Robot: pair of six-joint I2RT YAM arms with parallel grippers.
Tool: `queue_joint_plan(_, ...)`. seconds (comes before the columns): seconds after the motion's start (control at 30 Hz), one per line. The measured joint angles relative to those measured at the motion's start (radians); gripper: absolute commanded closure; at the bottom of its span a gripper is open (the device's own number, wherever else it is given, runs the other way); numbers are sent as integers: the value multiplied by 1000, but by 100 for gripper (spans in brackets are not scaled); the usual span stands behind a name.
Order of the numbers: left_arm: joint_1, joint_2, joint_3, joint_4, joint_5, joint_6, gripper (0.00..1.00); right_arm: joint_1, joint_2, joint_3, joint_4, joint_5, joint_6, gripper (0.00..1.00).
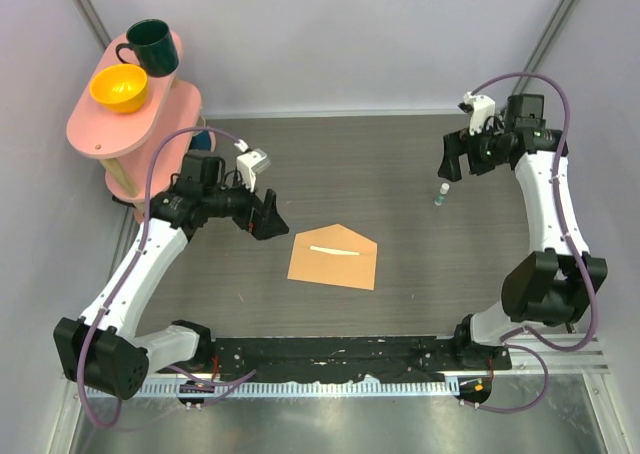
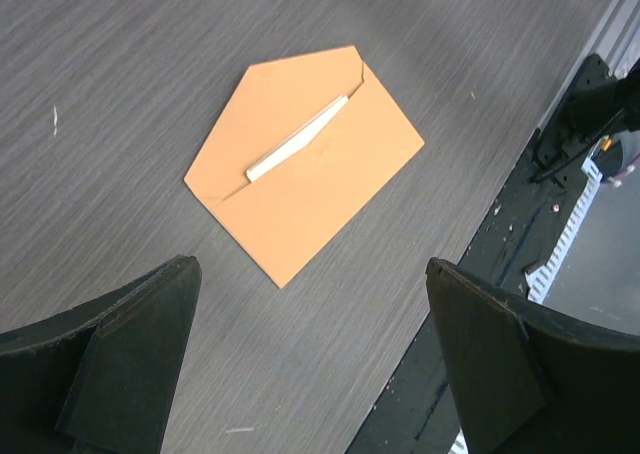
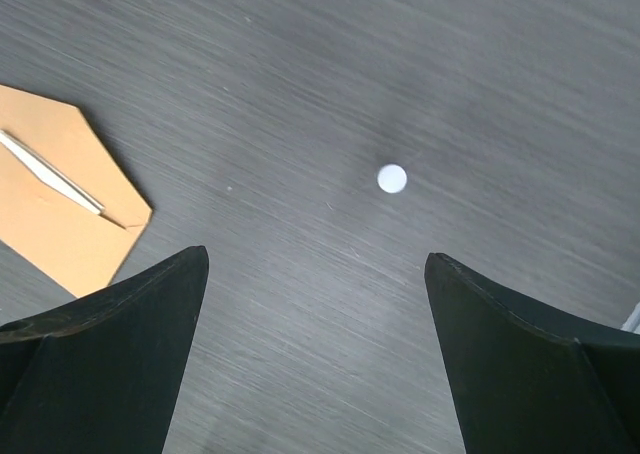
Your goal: Place the letter into the envelope and seal it
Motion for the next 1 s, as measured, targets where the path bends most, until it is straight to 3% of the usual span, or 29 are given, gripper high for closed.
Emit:
queue_joint_plan(0.13,0,6,3,48,2,-43,0,-51,96,-47,42,-3,-5,7)
queue_joint_plan(0.43,0,7,2,114,4,-81,0,-54,208,-145,196,15,30,27)
queue_joint_plan(1.0,0,13,2,129,1,-98,2,54,261,-227,377,227,72,40)
